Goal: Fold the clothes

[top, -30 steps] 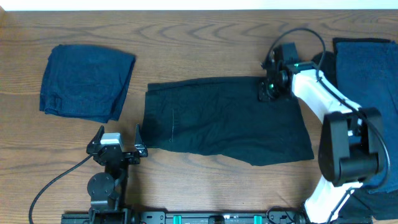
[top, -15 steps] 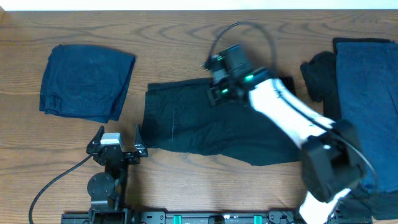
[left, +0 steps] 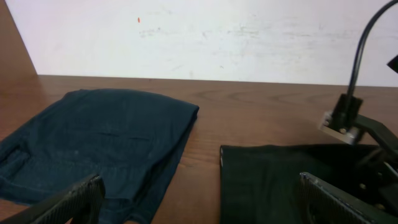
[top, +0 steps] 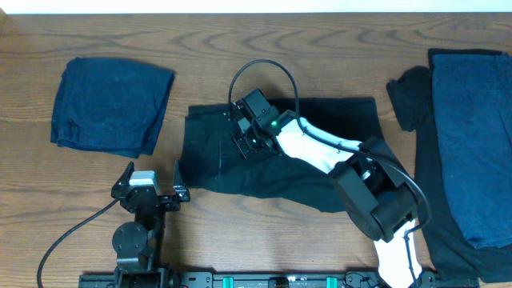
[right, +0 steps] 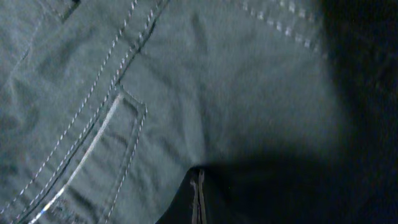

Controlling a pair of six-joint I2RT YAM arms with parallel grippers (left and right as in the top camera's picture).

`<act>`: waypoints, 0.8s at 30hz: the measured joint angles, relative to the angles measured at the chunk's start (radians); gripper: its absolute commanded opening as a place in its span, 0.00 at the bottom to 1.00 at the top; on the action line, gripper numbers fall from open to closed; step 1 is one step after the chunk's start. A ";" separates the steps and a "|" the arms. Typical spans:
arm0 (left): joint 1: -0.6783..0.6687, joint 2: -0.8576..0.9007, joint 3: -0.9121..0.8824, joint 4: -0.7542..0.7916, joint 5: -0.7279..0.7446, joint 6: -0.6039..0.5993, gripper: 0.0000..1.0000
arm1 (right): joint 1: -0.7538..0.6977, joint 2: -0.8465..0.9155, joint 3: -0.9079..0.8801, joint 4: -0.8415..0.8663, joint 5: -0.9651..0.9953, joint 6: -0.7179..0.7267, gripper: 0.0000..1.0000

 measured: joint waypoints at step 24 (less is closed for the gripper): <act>0.000 0.000 0.000 0.000 0.000 0.000 0.98 | -0.152 -0.195 0.028 -0.115 0.021 -0.007 0.47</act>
